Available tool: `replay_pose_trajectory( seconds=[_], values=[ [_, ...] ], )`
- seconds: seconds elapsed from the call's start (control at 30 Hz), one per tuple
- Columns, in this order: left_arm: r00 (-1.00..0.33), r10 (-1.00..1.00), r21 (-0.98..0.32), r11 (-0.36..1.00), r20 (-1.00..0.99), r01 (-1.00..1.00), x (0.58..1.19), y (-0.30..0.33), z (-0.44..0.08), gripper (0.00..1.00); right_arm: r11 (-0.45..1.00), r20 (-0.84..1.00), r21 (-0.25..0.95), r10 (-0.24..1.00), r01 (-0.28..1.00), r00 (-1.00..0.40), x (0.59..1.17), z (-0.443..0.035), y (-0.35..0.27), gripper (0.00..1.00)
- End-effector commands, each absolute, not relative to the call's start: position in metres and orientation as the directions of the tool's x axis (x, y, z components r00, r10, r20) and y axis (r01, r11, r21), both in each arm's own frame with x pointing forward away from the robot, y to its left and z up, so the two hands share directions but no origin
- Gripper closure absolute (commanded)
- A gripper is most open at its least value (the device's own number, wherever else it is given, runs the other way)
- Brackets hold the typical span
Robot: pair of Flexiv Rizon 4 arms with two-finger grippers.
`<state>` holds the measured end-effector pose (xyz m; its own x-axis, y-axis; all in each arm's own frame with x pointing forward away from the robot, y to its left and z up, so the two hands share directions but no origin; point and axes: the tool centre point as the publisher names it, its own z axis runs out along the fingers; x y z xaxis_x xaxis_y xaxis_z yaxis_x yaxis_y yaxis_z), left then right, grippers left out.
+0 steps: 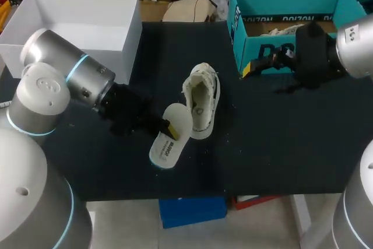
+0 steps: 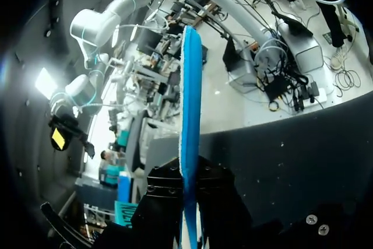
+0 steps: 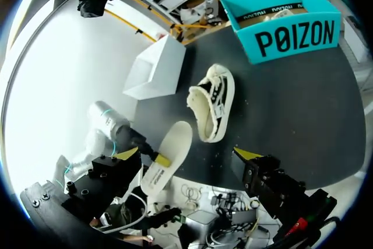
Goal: Take the shoe out of the shoebox, open the shoe tongue, remove and reinsert the insole, then place the shoe into the shoebox
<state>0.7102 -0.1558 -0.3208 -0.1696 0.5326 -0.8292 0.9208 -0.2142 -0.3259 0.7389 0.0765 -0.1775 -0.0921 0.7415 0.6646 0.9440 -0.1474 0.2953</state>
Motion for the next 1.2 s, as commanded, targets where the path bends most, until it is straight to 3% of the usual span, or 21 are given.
replay_pose_trajectory(
  seconds=[0.03,0.47,1.2],
  values=[
    [-0.164,0.52,-0.346,-0.275,-0.838,0.897,0.724,-0.175,-0.33,1.0,-0.148,0.663,0.295,0.743,0.944,-0.09,0.738,-0.177,0.077,0.0],
    [-0.152,0.511,-0.331,-0.282,-0.846,0.901,0.728,-0.191,-0.331,1.0,-0.148,0.663,0.295,0.743,0.944,-0.09,0.738,-0.177,0.077,0.0],
    [-0.117,0.68,-0.382,-0.253,-0.724,0.889,0.749,-0.189,-0.335,1.0,-0.148,0.663,0.295,0.743,0.944,-0.09,0.738,-0.177,0.077,0.0]
  ],
)
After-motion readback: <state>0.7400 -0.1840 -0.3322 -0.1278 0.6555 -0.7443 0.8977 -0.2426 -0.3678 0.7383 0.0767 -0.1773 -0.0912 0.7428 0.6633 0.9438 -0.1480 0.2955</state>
